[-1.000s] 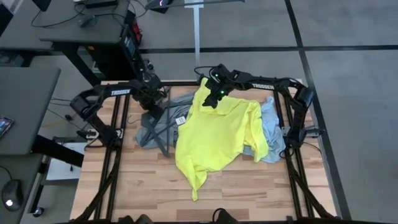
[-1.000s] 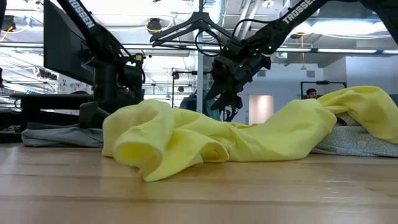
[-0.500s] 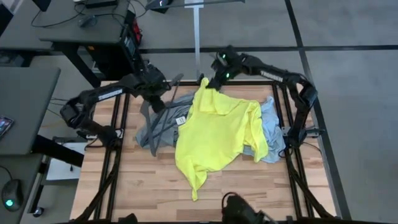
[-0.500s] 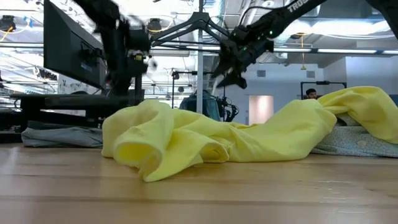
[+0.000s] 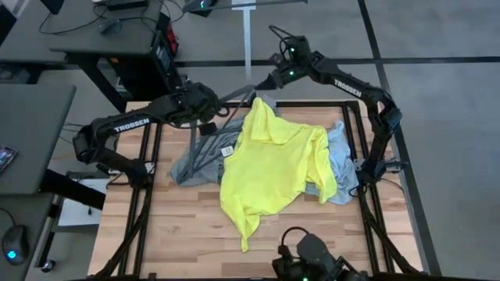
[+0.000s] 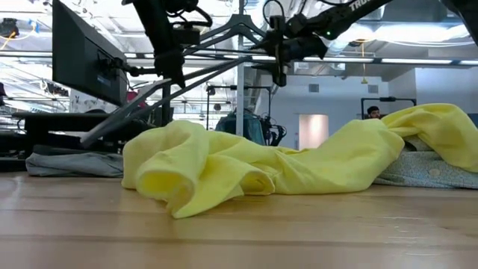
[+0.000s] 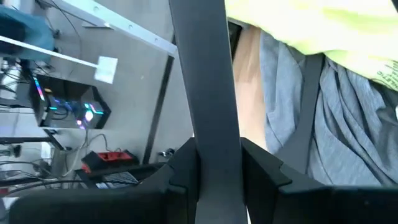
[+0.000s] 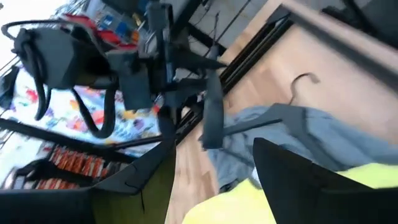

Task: Hang clothes
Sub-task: Hang the yellow shirt on the bottom black hanger

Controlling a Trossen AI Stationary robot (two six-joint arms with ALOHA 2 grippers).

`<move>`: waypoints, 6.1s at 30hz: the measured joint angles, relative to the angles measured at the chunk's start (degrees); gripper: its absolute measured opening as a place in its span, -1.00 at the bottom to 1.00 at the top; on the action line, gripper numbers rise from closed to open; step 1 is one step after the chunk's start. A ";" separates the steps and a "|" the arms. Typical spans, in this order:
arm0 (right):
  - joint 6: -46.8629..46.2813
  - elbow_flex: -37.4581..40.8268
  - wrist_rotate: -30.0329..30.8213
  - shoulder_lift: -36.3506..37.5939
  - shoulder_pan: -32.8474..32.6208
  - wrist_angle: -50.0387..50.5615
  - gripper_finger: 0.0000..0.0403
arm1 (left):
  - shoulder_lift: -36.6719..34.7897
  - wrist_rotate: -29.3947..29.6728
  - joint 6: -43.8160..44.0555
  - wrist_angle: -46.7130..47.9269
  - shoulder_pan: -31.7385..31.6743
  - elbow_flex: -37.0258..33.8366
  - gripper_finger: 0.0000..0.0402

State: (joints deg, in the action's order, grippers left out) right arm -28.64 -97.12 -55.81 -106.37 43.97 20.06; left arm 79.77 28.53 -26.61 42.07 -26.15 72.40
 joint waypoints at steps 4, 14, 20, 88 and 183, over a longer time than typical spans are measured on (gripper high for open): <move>-0.02 0.00 0.22 0.00 -2.24 -1.99 0.00 | 0.00 0.01 2.21 -0.03 0.89 -0.02 -0.67; 0.20 0.00 11.06 -0.81 -6.45 -4.67 0.00 | 0.00 -4.38 2.74 -0.12 1.35 -0.01 -0.67; 1.70 0.00 16.37 -0.81 -6.40 -3.56 0.00 | 0.00 -4.45 0.16 0.87 2.51 -0.02 -0.67; 17.36 0.09 12.72 15.80 12.74 9.78 -0.85 | -1.62 -22.75 33.85 5.00 1.39 6.97 -0.18; 28.10 0.00 3.50 22.86 20.30 21.13 -0.85 | 19.67 -56.30 44.34 -18.65 6.18 -7.23 -0.51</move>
State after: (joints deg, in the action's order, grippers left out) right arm -0.55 -97.12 -52.31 -83.50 64.27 41.19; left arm 99.43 -27.76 17.73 23.42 -19.97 65.17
